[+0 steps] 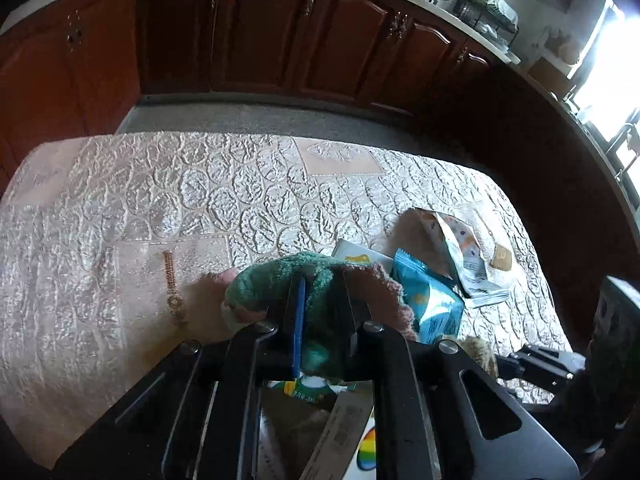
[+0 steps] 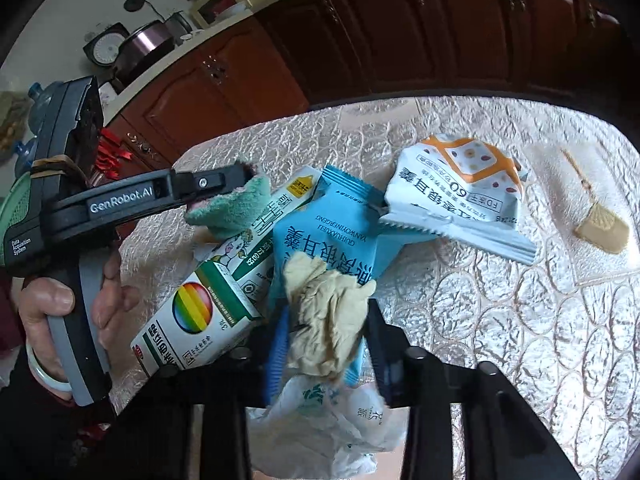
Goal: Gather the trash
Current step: 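Carry the green towel and beige glove over the white bucket with both tools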
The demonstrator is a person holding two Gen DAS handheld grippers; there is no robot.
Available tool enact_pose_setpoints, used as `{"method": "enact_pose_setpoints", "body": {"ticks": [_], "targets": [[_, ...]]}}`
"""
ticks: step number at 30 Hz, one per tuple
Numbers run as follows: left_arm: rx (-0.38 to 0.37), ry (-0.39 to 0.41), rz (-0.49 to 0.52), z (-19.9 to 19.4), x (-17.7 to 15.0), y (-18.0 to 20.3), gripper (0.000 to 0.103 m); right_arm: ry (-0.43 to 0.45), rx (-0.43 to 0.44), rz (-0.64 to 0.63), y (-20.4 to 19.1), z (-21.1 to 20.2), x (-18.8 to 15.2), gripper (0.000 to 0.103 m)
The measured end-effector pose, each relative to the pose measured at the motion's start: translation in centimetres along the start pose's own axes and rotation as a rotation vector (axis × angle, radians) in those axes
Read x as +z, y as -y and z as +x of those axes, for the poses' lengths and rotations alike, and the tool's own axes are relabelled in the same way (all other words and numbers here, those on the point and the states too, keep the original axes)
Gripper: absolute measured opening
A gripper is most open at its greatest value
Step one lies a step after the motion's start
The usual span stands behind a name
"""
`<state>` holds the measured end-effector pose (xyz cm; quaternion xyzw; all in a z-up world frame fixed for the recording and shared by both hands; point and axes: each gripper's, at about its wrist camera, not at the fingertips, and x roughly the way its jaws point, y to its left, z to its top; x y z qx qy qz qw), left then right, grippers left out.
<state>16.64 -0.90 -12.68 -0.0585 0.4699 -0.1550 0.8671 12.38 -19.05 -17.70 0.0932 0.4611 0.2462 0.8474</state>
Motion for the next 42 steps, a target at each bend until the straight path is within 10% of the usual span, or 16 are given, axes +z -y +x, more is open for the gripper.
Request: {"method": "enact_pose_setpoints", "body": {"ticks": [19,42], "targets": [[-0.062,0.178,0.116,-9.8,0.5,7.2,0.008,0.206,-0.028,-0.059,-0.1,-12.4,-1.3,0.025],[-0.189,0.128,0.363,-6.1,-1.1,27.2,0.008,0.361,-0.281,0.13,11.3,-26.3,-6.9,0.025]]}}
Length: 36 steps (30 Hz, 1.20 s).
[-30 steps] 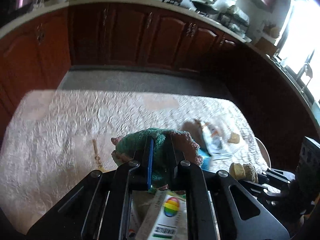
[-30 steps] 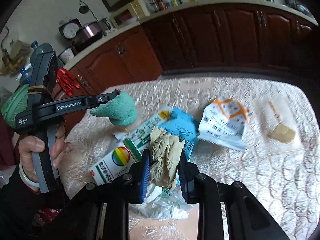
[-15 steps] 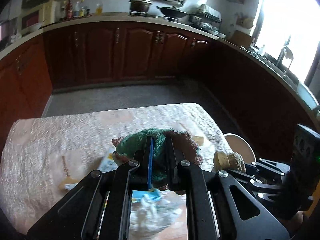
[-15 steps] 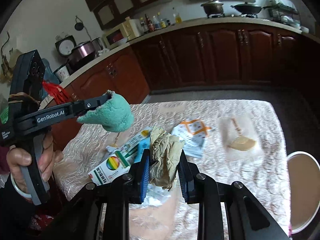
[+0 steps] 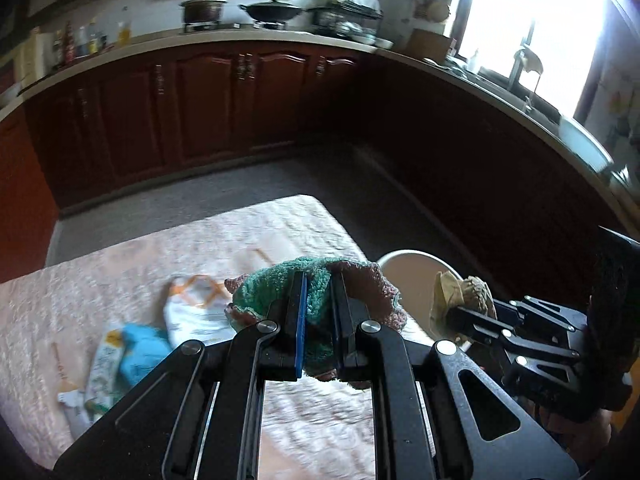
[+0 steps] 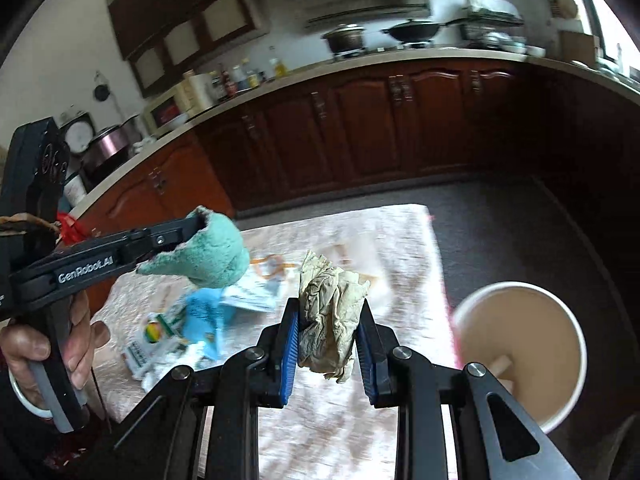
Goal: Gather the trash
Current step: 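Carry the green towel and beige glove over the white bucket with both tools, then open both tools to drop the towel and glove into the bucket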
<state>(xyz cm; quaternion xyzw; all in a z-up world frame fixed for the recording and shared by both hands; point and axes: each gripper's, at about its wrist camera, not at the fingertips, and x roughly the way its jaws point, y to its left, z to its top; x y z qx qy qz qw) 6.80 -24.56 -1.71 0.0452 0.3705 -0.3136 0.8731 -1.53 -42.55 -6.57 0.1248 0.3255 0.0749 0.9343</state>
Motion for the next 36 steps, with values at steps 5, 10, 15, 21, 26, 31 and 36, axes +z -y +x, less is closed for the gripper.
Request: {"method": "enact_pose_setpoints", "body": {"ticks": [5,10,15,21,26,31,36], "targets": [[-0.039,-0.026,0.049,2.4,0.4,3.6,0.008,0.005,-0.087,0.04,3.6,-1.5,-0.4,0.025],[-0.086,-0.058,0.068,5.1,0.4,6.3,0.008,0.002,-0.159,0.093,7.3,-2.5,-1.0,0.025],[-0.126,-0.089,0.08,7.5,0.4,8.1,0.008,-0.015,-0.221,0.137,10.3,-2.9,-1.5,0.025],[-0.16,-0.137,0.074,11.0,0.0,9.8,0.008,-0.054,-0.259,0.181,12.8,-2.0,-2.5,0.025],[-0.174,-0.162,0.075,13.1,-0.2,11.1,0.008,-0.089,-0.276,0.22,14.4,-0.9,-3.6,0.025],[-0.188,-0.175,0.07,14.4,-0.2,11.7,0.008,-0.108,-0.292,0.252,15.6,-0.2,-4.1,0.025],[-0.207,-0.19,0.066,15.3,-0.1,11.8,0.008,-0.123,-0.309,0.264,16.4,0.5,-4.4,0.025]]}}
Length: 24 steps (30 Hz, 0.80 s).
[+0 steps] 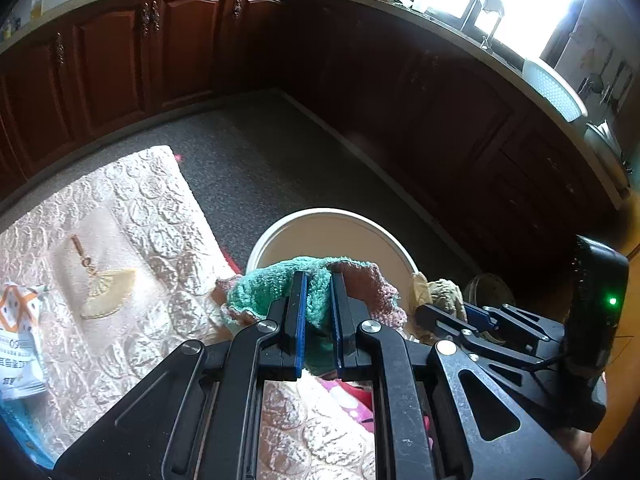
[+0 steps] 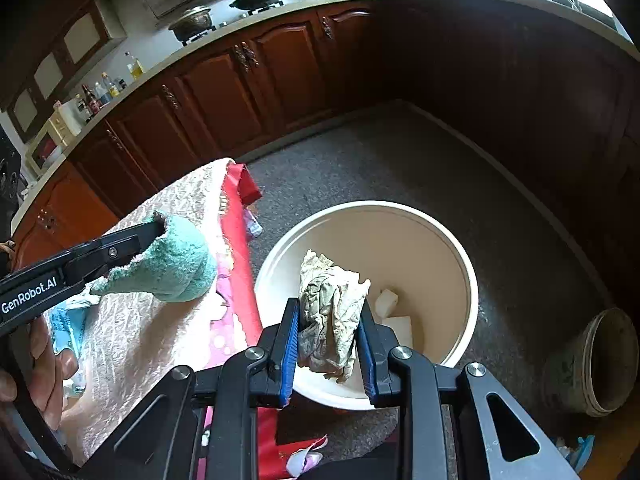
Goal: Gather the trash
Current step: 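Open both tools to drop the towel and glove into the bucket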
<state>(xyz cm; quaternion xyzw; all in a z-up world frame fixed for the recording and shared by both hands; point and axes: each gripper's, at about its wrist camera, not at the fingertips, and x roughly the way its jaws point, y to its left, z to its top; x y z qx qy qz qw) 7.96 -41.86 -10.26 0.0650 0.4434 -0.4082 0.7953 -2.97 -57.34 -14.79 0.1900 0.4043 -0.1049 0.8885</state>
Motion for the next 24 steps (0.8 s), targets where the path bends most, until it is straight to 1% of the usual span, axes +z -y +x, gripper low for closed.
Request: {"method": "enact_pose_setpoints", "body": {"ticks": [3,4,5,6,7,8,9,10,17,24], "targets": [[-0.021,-0.005,-0.01,0.2,0.1,-0.1,0.008,-0.014,-0.042,-0.026,-0.2,0.8,0.1,0.025],[-0.026,-0.007,-0.015,0.3,0.3,-0.2,0.01,-0.015,-0.056,-0.029,-0.2,1.1,0.2,0.025],[-0.026,-0.009,-0.023,0.5,0.5,-0.3,0.011,-0.02,-0.065,-0.027,-0.1,1.3,0.2,0.029],[-0.024,-0.013,-0.034,0.7,0.5,-0.5,0.015,-0.028,-0.076,-0.022,0.0,1.6,0.3,0.033],[-0.022,-0.018,-0.043,0.9,0.5,-0.7,0.025,-0.033,-0.083,-0.019,0.1,1.8,0.3,0.045],[-0.022,-0.021,-0.046,0.9,0.5,-0.9,0.032,-0.032,-0.088,-0.012,0.3,1.9,0.2,0.055],[-0.021,-0.025,-0.048,1.0,0.4,-1.0,0.047,-0.029,-0.087,-0.005,0.5,1.9,0.1,0.056],[-0.023,-0.028,-0.05,1.0,0.4,-1.1,0.056,-0.027,-0.088,0.003,0.6,1.9,0.1,0.056],[-0.016,-0.026,-0.06,0.5,-0.3,-1.7,0.056,-0.038,-0.092,0.044,1.3,2.0,-0.2,0.056],[-0.029,-0.023,-0.086,0.0,-0.3,-2.2,0.058,-0.018,-0.107,0.067,1.9,1.1,0.0,0.057]]}}
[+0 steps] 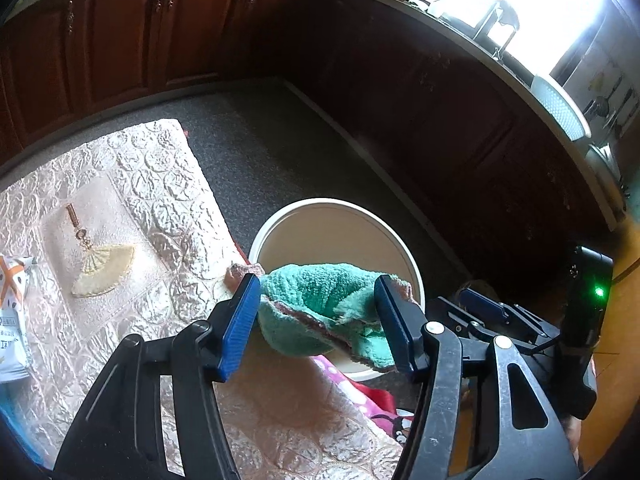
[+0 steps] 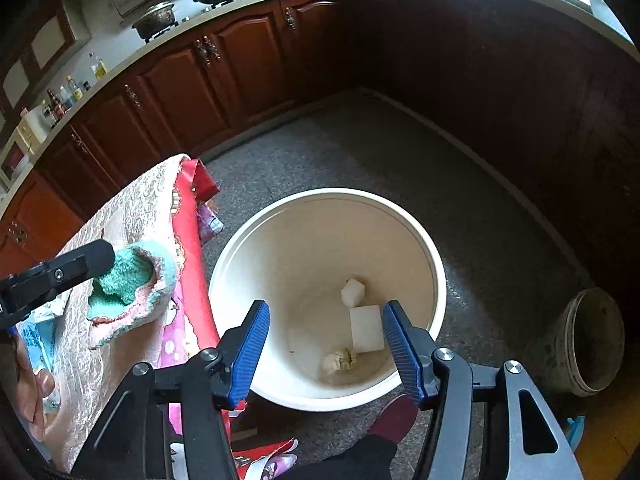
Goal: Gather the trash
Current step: 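Open both tools to drop the towel and glove into the bucket, then grasp the white milk carton with the left tool while the right tool grasps the blue packet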
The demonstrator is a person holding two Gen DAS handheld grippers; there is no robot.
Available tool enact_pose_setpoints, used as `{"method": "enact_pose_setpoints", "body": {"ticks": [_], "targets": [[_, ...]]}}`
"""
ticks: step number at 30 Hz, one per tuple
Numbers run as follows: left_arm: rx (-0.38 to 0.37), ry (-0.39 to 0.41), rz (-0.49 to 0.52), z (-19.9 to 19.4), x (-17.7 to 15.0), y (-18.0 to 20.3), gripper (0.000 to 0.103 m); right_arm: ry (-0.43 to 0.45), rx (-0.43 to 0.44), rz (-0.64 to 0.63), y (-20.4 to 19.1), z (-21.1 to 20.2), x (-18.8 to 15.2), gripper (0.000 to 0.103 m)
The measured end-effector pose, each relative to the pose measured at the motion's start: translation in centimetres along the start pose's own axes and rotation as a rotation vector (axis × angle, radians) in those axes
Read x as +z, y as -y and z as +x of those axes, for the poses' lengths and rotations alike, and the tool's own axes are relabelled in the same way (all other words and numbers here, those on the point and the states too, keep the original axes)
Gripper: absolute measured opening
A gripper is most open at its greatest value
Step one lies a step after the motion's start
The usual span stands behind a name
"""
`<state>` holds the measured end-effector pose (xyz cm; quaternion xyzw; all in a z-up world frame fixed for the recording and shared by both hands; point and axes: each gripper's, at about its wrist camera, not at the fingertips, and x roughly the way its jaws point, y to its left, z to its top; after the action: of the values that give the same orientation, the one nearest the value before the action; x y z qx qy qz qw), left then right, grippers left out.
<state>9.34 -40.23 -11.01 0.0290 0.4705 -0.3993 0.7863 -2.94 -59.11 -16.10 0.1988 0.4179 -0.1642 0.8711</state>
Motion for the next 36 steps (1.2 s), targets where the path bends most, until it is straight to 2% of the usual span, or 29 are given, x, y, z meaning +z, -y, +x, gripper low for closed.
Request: {"method": "enact_pose_setpoints", "body": {"ticks": [7,21,29,36], "targets": [[-0.002,0.018,-0.004,-0.9,0.2,-0.2,0.06,0.022,-0.002,0.01,0.4,-1.3,0.1,0.059],[0.093,0.079,0.019,-3.3,-1.5,-0.9,0.06,0.024,0.025,-0.016,-1.6,-1.6,-0.2,0.061],[0.169,0.139,0.046,-6.1,-2.9,-1.8,0.06,0.049,0.065,-0.071,-5.1,-3.0,-0.4,0.063],[0.218,0.176,0.02,-9.0,-4.1,-3.9,0.06,0.079,0.113,-0.135,-9.1,-4.4,-0.4,0.066]]}}
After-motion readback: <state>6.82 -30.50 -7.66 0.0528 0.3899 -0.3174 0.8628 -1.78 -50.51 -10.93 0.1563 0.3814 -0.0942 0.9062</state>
